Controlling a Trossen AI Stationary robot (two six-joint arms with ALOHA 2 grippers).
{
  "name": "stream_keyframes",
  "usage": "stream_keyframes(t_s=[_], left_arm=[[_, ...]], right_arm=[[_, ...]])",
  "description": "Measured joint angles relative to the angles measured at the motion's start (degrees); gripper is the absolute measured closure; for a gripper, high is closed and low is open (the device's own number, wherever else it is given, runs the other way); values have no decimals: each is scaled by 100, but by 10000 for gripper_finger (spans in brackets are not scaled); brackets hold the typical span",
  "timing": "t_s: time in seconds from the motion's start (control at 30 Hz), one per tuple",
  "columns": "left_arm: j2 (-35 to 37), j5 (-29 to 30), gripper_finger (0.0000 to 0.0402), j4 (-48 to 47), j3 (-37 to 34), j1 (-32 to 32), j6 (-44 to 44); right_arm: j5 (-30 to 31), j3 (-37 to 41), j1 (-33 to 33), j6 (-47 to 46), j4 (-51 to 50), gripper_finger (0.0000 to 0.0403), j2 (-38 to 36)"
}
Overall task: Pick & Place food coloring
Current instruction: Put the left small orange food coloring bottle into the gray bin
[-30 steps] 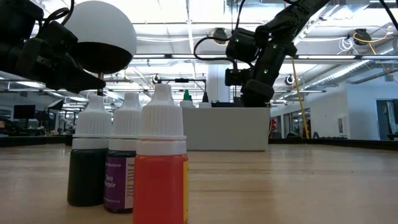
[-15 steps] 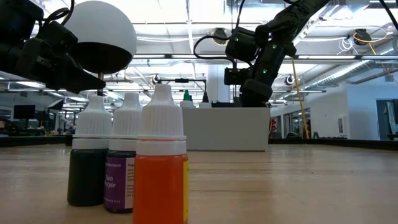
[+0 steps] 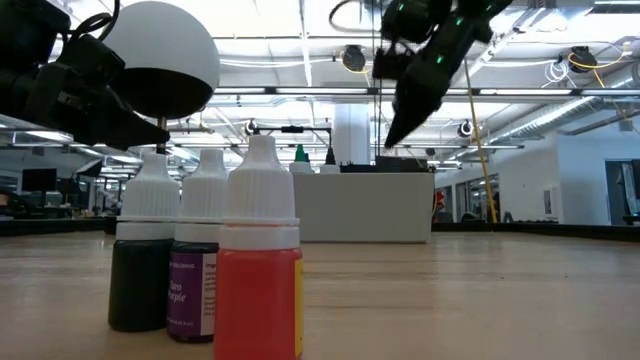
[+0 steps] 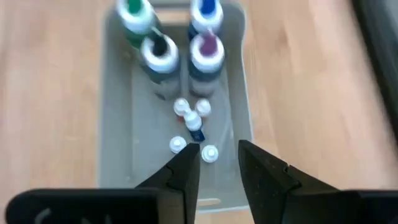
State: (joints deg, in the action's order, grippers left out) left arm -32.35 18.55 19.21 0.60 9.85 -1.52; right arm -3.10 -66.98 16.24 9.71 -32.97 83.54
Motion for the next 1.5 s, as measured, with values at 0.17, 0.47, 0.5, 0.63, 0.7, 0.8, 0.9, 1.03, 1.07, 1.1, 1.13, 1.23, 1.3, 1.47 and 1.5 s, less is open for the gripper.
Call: stream_keyframes(t_s=[0.17, 0.47, 0.5, 0.63, 0.7, 0.8, 0.9, 1.03, 1.07, 1.1, 1.13, 1.23, 1.3, 1.47, 1.5], left_arm=[[-1, -52, 371, -131, 0, 0, 155], [-1, -50, 371, -137, 0, 0, 121], [0, -50, 371, -137, 0, 0, 121], [-1, -50, 371, -139, 0, 0, 112], [-1, -50, 371, -141, 0, 0, 115], [-1, -52, 371, -143, 0, 0, 164], [-1, -52, 371, -143, 0, 0, 167], [1, -52, 371, -143, 0, 0, 181], [-1, -52, 371, -143, 0, 0, 182], [0, -52, 371, -143, 0, 0, 182], [0, -52, 371, -143, 0, 0, 191], [1, -56, 371, -154, 0, 0, 295], [1, -55, 371, -192, 0, -1, 289], [0, -52, 371, -328, 0, -2, 263], [0, -52, 371, -333, 0, -1, 246]], right_arm=[[-17, 0, -317, 29, -32, 344, -840], [-15, 199, -727, -451, 33, 394, -2134], [-15, 314, -779, -458, 99, 397, -2264], [-23, 967, -996, -574, 611, 401, -2911], [-26, 1452, -1076, -602, 1044, 401, -3283], [-296, 2282, -1114, -683, 1793, 402, -3799], [-612, 3035, -1107, -880, 2572, 402, -4232], [-918, 3918, -1259, -1048, 3705, 402, -4596], [-922, 4102, -1331, -1107, 3989, 402, -4650], [-924, 4275, -1403, -1161, 4258, 402, -4693], [-919, 4419, -1483, -1200, 4459, 402, -4725], [-831, 4827, -1752, -1321, 4850, 402, -4794], [-479, 5042, -1927, -1490, 4877, 403, -4881], [133, 5392, -2230, -1453, 4881, 403, -5233], [147, 5432, -2254, -1387, 4889, 403, -5323]])
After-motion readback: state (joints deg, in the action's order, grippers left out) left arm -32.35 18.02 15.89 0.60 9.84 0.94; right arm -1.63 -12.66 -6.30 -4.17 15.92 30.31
